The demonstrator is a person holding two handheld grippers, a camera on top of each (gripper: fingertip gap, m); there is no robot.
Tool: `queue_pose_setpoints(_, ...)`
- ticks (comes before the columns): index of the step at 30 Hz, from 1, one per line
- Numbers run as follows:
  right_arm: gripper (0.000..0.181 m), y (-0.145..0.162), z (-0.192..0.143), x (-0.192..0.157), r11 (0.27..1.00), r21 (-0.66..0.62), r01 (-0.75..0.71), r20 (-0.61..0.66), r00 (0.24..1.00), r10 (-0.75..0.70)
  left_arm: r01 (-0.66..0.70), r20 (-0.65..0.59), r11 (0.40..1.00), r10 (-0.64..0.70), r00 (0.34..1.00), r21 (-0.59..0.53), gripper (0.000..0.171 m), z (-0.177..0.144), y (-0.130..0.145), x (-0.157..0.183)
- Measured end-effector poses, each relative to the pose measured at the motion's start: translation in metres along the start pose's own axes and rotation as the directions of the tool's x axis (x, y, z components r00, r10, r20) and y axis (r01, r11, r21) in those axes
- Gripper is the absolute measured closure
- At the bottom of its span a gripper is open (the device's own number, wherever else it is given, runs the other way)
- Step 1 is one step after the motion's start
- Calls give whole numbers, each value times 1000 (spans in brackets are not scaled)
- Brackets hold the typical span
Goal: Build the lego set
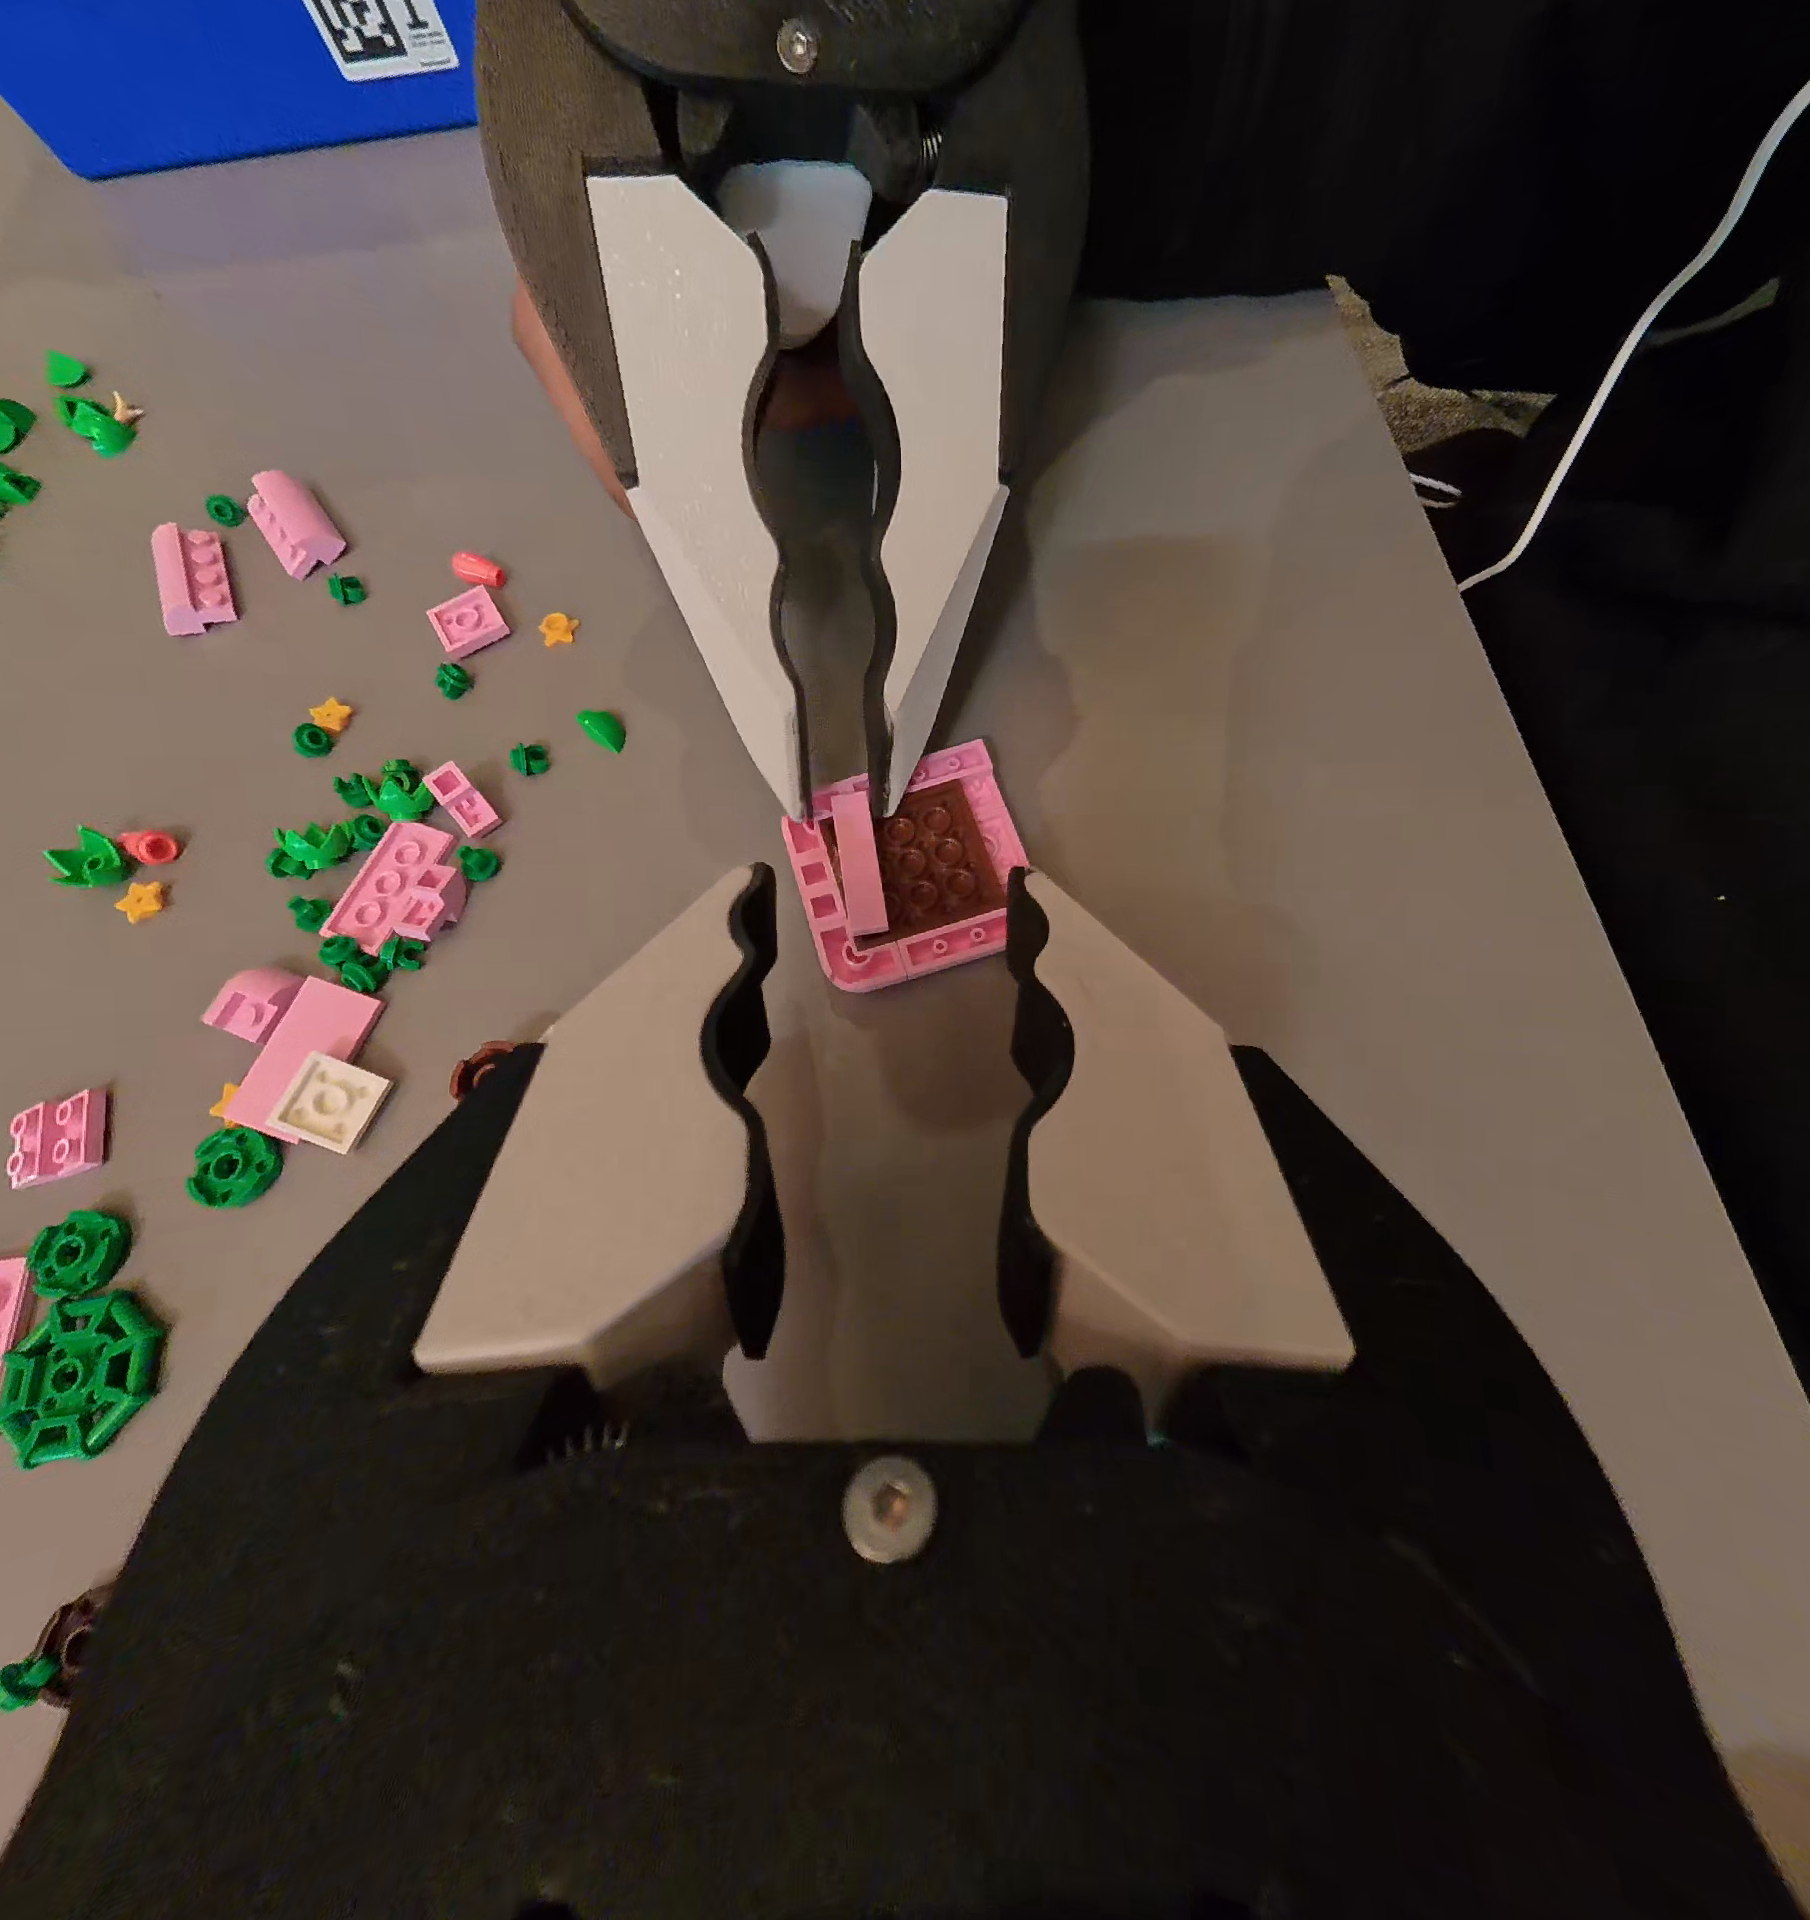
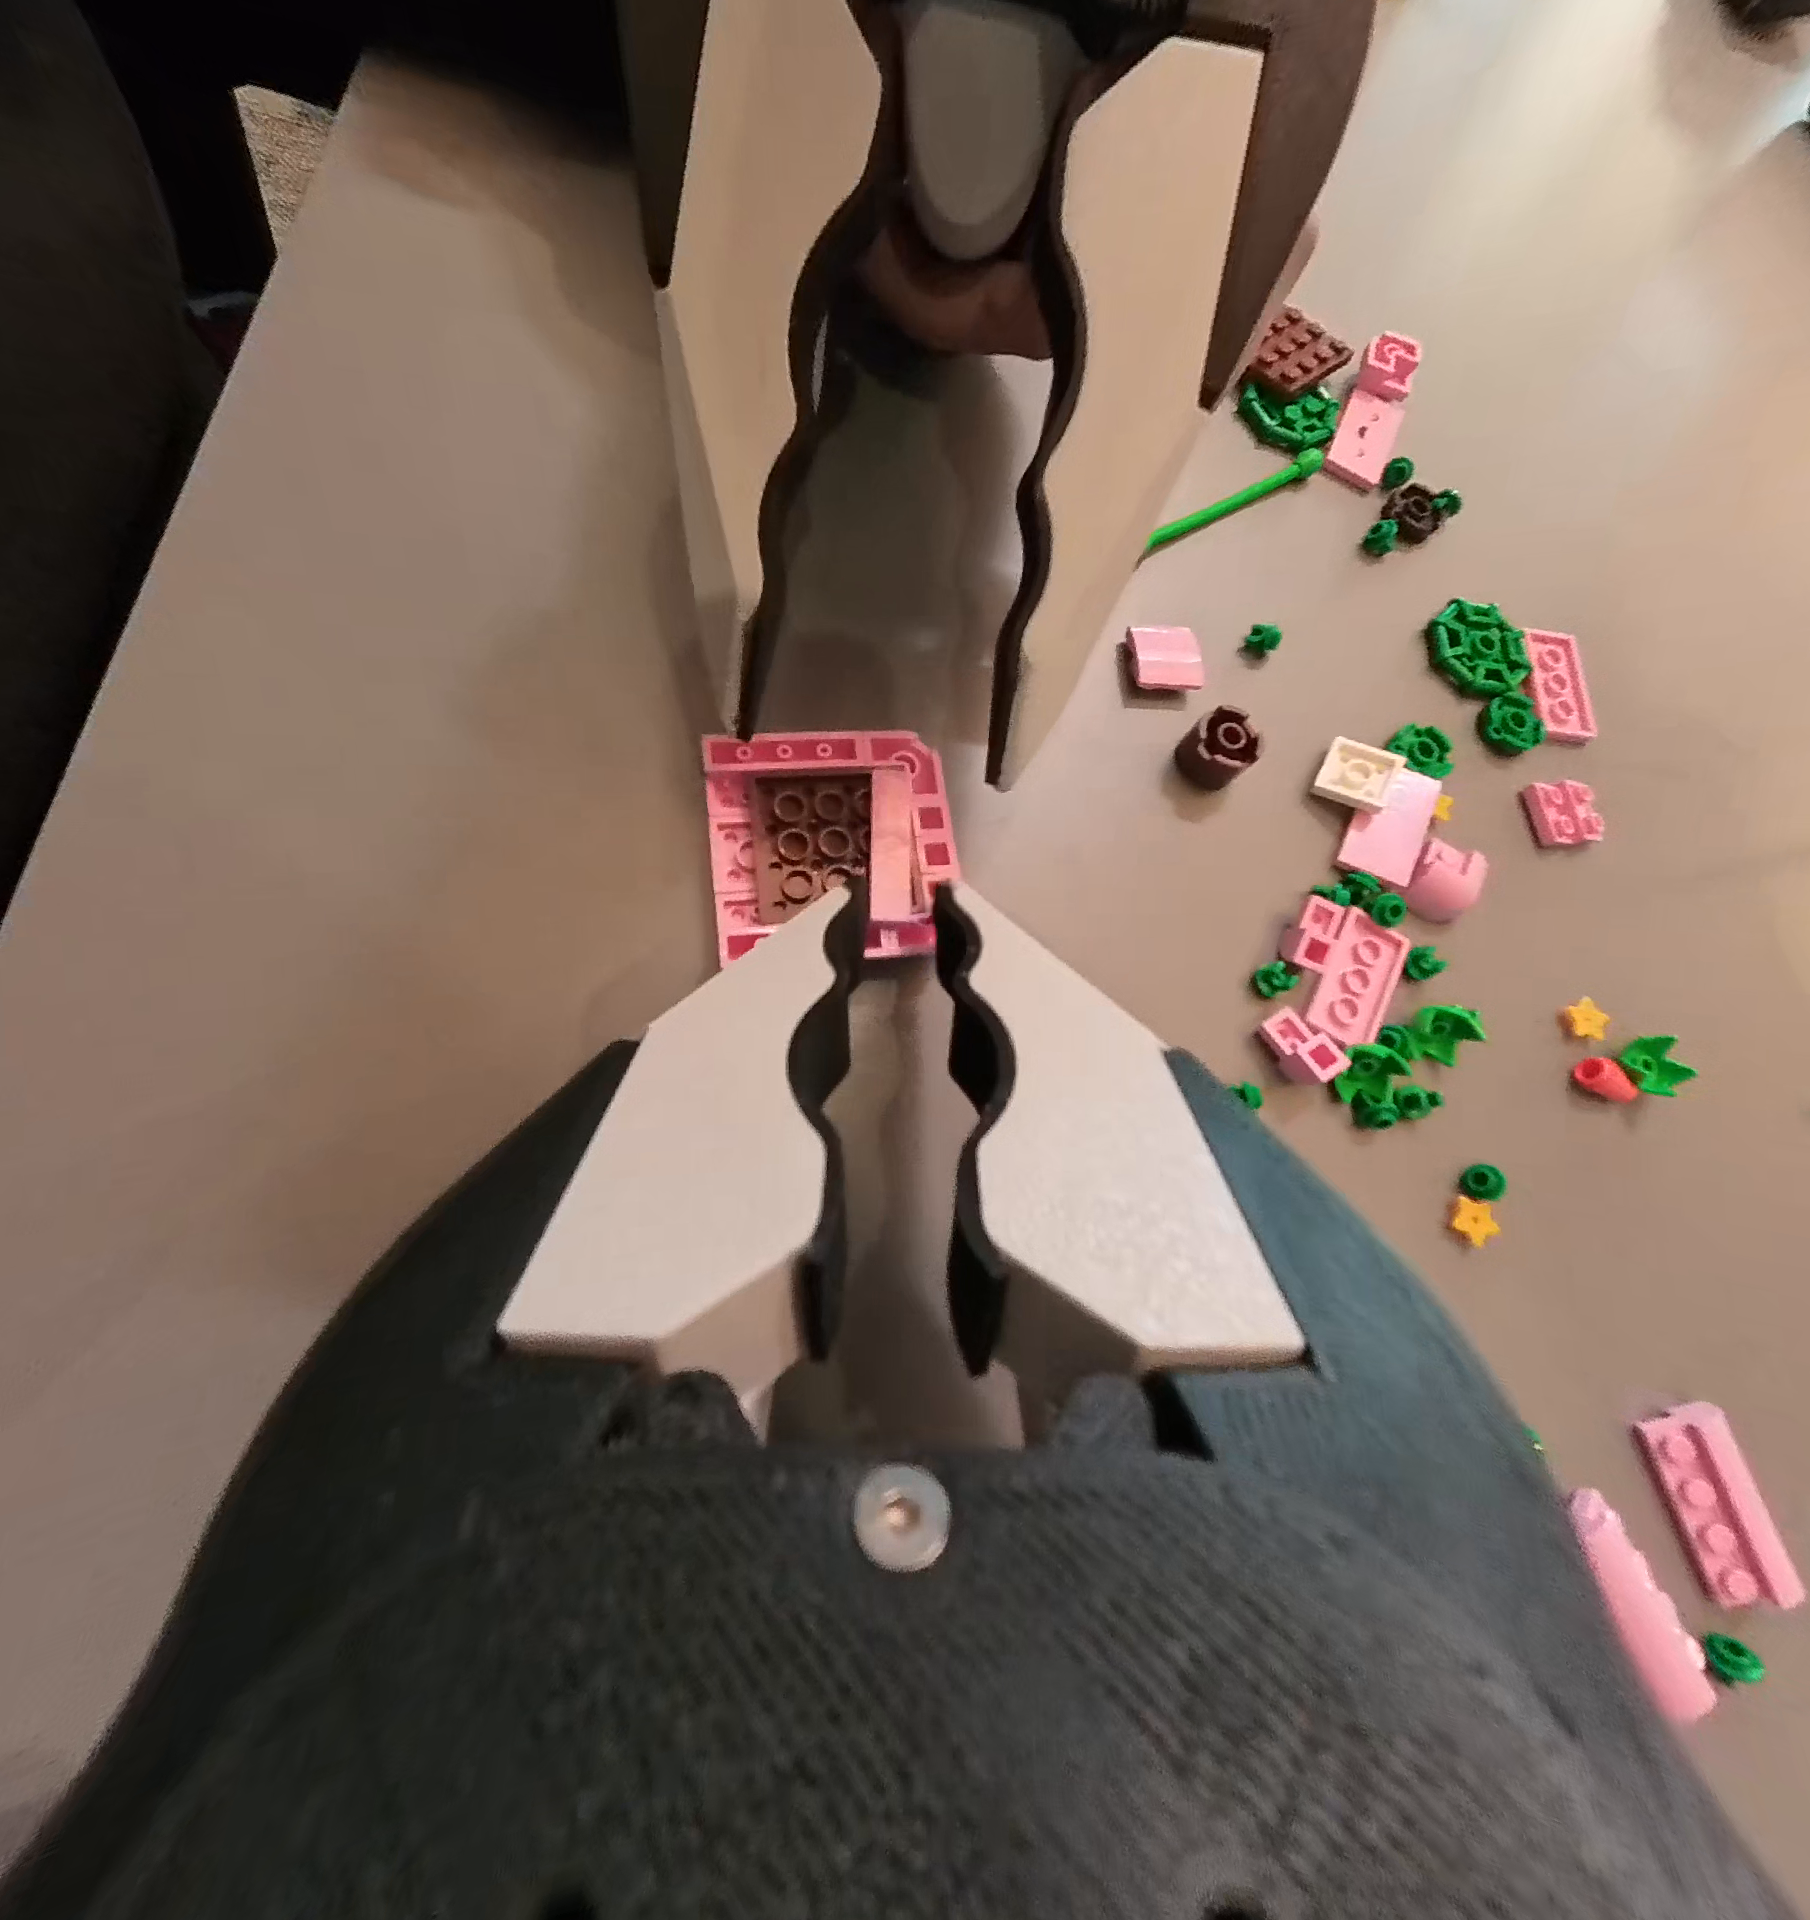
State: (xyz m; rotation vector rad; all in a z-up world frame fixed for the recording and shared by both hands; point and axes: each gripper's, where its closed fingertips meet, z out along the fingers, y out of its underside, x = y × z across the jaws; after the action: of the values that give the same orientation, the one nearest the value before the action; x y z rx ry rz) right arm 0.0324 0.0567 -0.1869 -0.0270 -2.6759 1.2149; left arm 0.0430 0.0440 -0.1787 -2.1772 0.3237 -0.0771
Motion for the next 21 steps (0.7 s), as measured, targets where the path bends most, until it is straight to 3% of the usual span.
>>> queue_pose_setpoints(15, 180, -3, 1, -1, 1000, 8, -28, 12, 1000, 28, -43, -36, 999, 42, 998, -31, 144, 3, 3, 9)
queue_pose_setpoints(18, 180, -2, 1, -1, 1000, 6, -31, 13, 999, 31, -25, -9, 999, 25, 1000, -29, 132, 3, 3, 4)
queue_pose_setpoints(21, 181, -2, 1, -1, 999, 6, -32, 14, 999, 32, -18, -12, 1000, 18, 1000, -23, 133, 2, 2, 4)
